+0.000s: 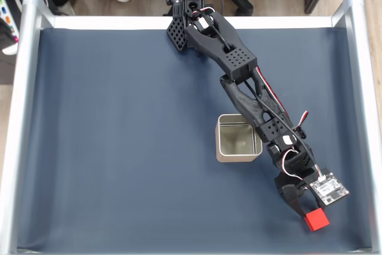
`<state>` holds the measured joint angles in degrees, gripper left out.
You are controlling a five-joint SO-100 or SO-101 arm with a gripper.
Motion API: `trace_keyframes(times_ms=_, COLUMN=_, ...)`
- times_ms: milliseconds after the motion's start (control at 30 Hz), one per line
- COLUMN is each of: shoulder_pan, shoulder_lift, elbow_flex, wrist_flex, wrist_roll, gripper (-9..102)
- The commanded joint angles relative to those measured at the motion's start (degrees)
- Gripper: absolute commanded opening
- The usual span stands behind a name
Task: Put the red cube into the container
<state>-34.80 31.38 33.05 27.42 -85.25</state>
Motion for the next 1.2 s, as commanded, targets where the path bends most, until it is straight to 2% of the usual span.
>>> trace_keyframes(times_ms=0, shoulder_pan=0.0, shoulder_lift=0.9, elbow_flex=-2.2, wrist_flex=-0.9, wrist_roll=-0.5, gripper=12)
trace_keyframes(times_ms=300, shoulder_pan=-0.3, shoulder_lift=3.3, elbow_flex=-0.1, wrist_flex=-0.3, wrist_roll=0.0, gripper=8)
trace_keyframes(times_ms=567, shoulder_pan=-0.3, shoulder_lift=7.8, elbow_flex=1.9, wrist_flex=1.9, wrist_roll=-1.8, gripper=0)
trace_keyframes(times_ms=900, shoulder_pan=-0.5, shoulder_lift=14.7, elbow_flex=3.1, wrist_flex=8.5, wrist_roll=0.2, gripper=0)
trace_keyframes(times_ms=1167, shoulder_pan=0.1, shoulder_lift=25.0, elbow_flex=5.6, wrist_flex=19.8, wrist_roll=0.5, gripper=0)
